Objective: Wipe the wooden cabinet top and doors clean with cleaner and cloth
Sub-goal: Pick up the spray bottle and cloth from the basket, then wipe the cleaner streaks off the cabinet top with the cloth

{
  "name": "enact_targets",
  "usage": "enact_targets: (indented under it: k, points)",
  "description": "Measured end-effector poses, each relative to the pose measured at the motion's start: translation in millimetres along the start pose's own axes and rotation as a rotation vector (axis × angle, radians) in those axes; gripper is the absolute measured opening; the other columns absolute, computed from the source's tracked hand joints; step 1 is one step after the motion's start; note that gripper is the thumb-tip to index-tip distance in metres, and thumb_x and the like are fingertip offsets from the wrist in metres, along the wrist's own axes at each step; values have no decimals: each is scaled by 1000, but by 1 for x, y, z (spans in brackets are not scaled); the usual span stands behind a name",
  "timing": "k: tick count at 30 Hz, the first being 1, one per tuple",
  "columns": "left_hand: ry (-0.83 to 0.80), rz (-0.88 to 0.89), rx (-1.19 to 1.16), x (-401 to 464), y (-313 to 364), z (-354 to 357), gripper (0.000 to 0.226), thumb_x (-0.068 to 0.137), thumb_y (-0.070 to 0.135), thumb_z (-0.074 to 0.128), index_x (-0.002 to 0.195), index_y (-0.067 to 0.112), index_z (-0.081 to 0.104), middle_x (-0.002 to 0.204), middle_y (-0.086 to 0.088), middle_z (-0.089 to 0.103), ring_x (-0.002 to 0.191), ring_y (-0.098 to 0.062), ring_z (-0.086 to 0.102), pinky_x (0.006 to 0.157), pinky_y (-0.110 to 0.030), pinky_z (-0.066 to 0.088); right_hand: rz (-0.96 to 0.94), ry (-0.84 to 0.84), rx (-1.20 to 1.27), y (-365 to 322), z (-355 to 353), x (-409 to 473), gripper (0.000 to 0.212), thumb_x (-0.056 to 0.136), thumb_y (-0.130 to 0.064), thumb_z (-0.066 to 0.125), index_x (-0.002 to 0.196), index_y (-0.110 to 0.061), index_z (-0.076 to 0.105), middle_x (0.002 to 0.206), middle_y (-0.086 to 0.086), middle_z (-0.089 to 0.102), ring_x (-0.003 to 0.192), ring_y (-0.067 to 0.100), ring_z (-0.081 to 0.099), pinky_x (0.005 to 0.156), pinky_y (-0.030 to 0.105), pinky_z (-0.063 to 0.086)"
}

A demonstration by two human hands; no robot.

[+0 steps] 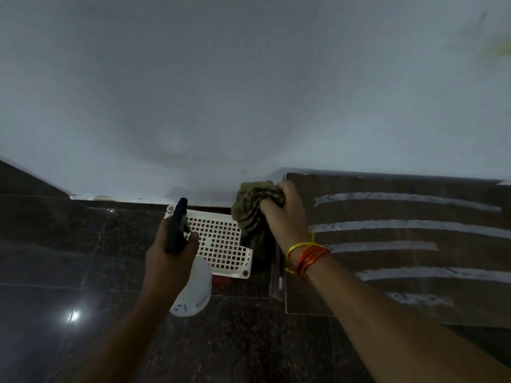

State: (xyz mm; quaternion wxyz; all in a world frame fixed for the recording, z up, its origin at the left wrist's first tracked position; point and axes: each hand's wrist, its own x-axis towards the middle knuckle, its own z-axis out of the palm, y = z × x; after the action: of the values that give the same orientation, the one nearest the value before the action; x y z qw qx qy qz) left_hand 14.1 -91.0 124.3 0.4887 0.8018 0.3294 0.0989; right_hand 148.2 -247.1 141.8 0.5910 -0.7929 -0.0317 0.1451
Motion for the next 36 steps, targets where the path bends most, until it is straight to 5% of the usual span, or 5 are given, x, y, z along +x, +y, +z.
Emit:
enact_targets:
  k: [4,11,18,30,36]
  points:
    - [-16,-5,-76,-33,27,28,39,95,18,61,96,55,50,91,11,62,78,-4,63,62,-27,51,17,42,210,-3,-57,-10,14,75,-13,48,86,-21,52,85,7,60,79,16,59,73,40,51]
    - [-48,-123,-166,-91,65,89,14,95,16,63,91,29,64,84,-11,70,78,-30,68,69,-49,58,146,112,294,25,-156,-30,25,80,-4,46,99,-10,61,103,24,65,98,42,62,80,60,53]
    - [-117,-246,-191,-146,82,136,12,92,20,63,83,14,67,79,-18,69,74,-36,66,67,-46,56,287,168,248,61,-227,-52,27,75,-39,75,88,-23,57,92,2,65,87,23,65,72,39,55]
    - [-40,-249,-149,-178,88,169,19,94,30,62,75,27,62,73,-8,68,64,-21,63,57,-32,50,52,218,-222,85,-256,-77,22,84,2,60,93,-18,63,82,-14,53,74,6,51,67,19,44]
    - [-118,-201,-148,-179,85,164,11,96,33,60,88,27,64,78,-14,71,67,-30,68,59,-41,57,229,187,-88,91,-247,-77,16,83,-19,63,99,-19,61,118,16,55,95,28,58,72,32,47]
